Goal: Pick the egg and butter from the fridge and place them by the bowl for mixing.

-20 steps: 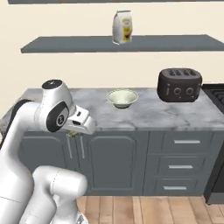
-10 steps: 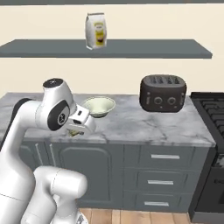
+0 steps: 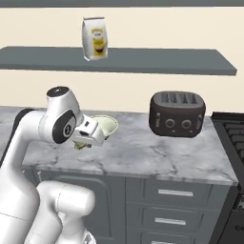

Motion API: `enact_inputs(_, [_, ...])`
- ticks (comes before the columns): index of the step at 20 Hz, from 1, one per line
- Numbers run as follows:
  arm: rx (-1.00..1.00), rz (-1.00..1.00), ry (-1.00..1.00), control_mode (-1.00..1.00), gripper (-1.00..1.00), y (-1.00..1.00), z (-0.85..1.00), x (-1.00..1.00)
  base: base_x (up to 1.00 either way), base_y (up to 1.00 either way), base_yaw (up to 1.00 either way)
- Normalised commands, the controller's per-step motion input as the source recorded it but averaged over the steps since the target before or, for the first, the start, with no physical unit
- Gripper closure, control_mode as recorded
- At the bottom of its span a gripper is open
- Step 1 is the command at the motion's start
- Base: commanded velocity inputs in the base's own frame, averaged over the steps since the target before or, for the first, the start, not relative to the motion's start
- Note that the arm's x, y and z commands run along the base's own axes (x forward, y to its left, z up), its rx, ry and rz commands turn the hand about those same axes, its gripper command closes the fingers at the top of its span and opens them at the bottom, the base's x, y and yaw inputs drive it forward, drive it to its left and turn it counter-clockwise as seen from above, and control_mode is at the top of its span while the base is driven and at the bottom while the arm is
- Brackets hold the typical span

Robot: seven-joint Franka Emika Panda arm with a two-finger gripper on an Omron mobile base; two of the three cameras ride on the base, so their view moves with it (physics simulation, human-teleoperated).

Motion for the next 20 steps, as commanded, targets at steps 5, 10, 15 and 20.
enact_inputs(5, [0.01,0.06,0.0,-1.0,1.0,-0.08,-0.07,0.15,0.16,0.0,0.04])
enact_inputs(10, [0.06,0.06,-0.02,-1.0,1.0,-0.65,-0.3,0.15,0.0,0.0,0.0])
enact_inputs(15, [0.0,0.2,-0.15,-1.0,1.0,-0.81,-0.37,0.2,0.0,0.0,0.0])
enact_inputs(20, [0.0,0.3,-0.25,-1.0,1.0,-0.32,-0.56,0.26,0.0,0.0,0.0])
